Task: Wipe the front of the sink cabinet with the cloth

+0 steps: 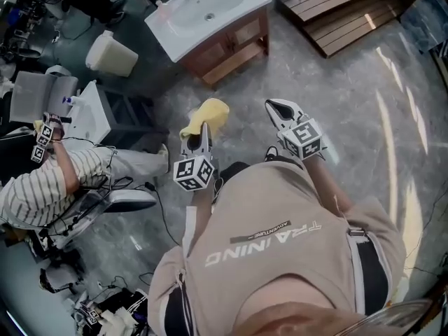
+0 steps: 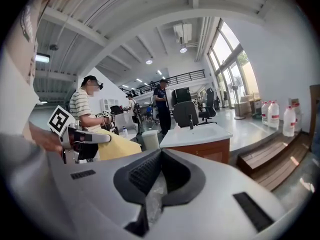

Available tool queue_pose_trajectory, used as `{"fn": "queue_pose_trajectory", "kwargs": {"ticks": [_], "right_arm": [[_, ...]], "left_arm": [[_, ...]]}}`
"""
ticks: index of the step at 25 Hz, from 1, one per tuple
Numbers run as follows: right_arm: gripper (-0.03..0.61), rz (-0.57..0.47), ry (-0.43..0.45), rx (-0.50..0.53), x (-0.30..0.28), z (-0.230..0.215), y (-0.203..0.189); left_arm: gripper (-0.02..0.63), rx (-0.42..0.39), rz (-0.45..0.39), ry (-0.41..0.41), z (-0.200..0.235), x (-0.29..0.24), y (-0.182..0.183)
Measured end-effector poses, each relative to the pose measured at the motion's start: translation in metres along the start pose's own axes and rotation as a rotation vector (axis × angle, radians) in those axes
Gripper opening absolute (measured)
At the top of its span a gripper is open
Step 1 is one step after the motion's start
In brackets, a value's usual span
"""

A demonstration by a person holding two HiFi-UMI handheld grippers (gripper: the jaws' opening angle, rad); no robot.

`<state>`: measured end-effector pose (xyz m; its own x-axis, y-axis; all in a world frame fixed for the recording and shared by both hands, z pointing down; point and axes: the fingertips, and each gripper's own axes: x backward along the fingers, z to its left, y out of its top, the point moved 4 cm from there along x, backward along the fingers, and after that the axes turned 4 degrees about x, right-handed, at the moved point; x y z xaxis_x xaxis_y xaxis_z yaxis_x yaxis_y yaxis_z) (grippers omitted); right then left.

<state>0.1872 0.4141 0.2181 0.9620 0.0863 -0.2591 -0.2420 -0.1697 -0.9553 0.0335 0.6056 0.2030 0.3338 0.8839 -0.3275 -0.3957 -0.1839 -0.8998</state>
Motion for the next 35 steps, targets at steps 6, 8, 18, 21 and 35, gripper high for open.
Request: {"fn": "queue_pose_trajectory", "kwargs": {"ticks": [6,8,18,21,35], "right_arm": [[0.012,0.047,0.02,-0.029,-0.019,-0.002,-0.017],[0.012,0.072,0.025,-0.019,-0.026,-0.001,-0.023],[0.012,0.14,0.004,0.004,-0.077,-0.014,0.003],[0.012,0.151,0.009,0.046,-0.1,-0.015,0.019],[0.012,0.14,-0.019,0.08,-0.197,0.002,0.055]], "left_arm": [[0.04,0.002,0.048,0.012,0.014,-0.015,-0.006],[0.04,0.01,0.055,0.01,0.023,-0.021,-0.008],[0.04,0.057,0.053,-0.071,0.06,-0.08,0.019],[0.04,0.06,0.043,-0.087,0.076,-0.095,0.028],[0.04,0.096,0.078,-0.132,0.161,-0.138,0.043]]}}
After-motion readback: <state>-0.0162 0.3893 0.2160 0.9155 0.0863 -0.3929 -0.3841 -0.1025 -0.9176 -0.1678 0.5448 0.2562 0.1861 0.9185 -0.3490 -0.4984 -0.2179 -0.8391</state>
